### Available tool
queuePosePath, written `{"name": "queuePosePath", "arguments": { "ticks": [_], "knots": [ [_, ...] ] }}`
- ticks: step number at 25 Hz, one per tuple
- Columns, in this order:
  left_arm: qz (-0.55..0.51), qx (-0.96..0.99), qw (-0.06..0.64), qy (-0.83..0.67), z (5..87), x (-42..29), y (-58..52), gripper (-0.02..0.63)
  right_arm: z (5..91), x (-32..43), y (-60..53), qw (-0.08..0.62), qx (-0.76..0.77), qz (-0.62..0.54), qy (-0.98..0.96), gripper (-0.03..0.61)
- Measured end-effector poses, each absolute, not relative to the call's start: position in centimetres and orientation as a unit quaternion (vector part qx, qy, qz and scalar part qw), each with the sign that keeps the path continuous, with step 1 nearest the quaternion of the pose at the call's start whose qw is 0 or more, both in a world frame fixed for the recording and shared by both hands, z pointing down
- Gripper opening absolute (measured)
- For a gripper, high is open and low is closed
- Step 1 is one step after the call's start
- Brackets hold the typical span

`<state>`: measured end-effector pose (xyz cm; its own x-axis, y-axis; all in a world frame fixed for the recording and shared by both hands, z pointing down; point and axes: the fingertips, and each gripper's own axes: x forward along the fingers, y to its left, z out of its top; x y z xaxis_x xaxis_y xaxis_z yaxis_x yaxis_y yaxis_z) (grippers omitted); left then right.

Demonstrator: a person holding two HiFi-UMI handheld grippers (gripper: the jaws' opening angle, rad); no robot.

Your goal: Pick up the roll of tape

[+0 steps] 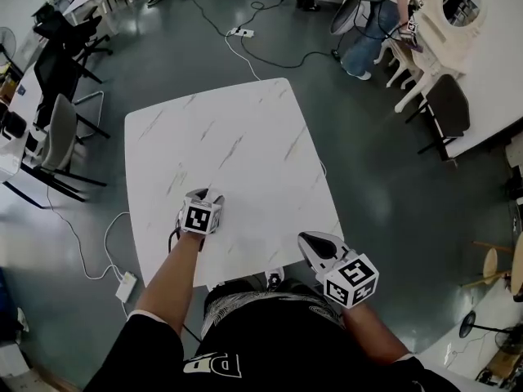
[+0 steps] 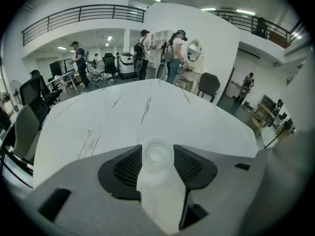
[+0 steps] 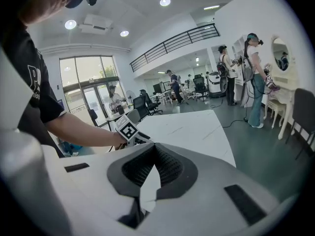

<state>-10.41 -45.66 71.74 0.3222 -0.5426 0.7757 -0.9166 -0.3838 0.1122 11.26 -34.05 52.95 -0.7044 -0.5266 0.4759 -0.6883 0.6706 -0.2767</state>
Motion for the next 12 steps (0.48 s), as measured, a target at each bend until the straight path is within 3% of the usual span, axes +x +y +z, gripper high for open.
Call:
{"name": "queuePosePath", "arguments": {
  "ticks": [12],
  "knots": [
    [0.250,0.758,0.284,-0.531,63.9,-10.9,-41.7,0.210,52.3,9.8,-34.1,0.169,0.278,0.195,-0.925,0.005]
  ]
}}
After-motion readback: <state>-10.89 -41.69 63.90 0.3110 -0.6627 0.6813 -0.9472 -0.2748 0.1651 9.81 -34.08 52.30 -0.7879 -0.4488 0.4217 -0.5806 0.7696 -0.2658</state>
